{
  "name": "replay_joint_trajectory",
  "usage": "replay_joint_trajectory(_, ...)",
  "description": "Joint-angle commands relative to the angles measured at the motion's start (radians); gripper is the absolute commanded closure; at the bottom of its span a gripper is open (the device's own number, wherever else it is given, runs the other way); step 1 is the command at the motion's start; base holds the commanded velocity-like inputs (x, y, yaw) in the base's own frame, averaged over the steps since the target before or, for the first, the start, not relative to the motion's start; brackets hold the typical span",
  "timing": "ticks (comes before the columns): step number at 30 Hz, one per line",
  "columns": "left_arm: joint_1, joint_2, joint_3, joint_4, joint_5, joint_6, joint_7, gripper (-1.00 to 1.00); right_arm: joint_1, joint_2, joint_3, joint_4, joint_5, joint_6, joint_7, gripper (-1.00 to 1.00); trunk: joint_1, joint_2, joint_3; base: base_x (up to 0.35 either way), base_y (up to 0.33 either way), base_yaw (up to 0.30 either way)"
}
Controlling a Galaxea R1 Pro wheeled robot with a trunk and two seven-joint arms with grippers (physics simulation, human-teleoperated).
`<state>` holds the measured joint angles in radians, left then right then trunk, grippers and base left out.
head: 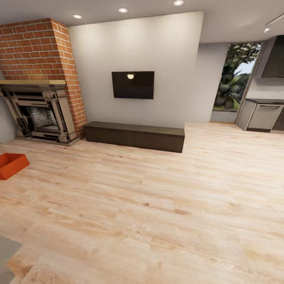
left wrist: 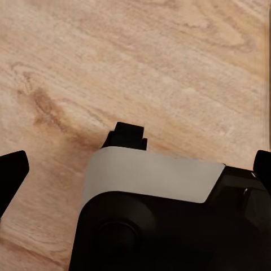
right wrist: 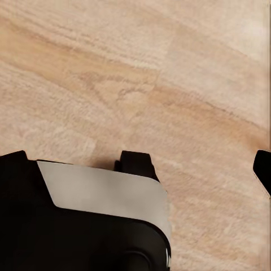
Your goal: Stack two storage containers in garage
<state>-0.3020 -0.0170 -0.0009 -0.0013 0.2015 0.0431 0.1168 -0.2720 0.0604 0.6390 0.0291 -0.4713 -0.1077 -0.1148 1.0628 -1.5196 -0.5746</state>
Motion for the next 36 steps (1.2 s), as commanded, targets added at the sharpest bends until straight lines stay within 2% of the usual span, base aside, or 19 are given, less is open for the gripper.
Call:
replay_joint_trajectory(1,0.0,0.0,-0.001,0.0,0.006,0.003,0.003,-1.0,-0.001,0.001,0.008,0.003,-0.009,-0.005,-0.001,-1.0,0.001,0.0,-0.001,0.322,0.0,0.0)
replay_joint_trajectory(23,-0.001,-0.001,-0.001,0.0,0.006,0.003,0.003,-1.0,-0.001,0.001,0.008,0.003,-0.009,-0.006,-0.002,-1.0,0.001,0.0,-0.001,0.322,0.0,0.006)
replay_joint_trajectory(36,-0.001,0.0,-0.001,0.0,0.006,0.003,0.003,-1.0,-0.001,-0.002,0.008,0.003,-0.009,-0.009,-0.002,-1.0,0.001,0.0,-0.001,0.322,0.0,0.253)
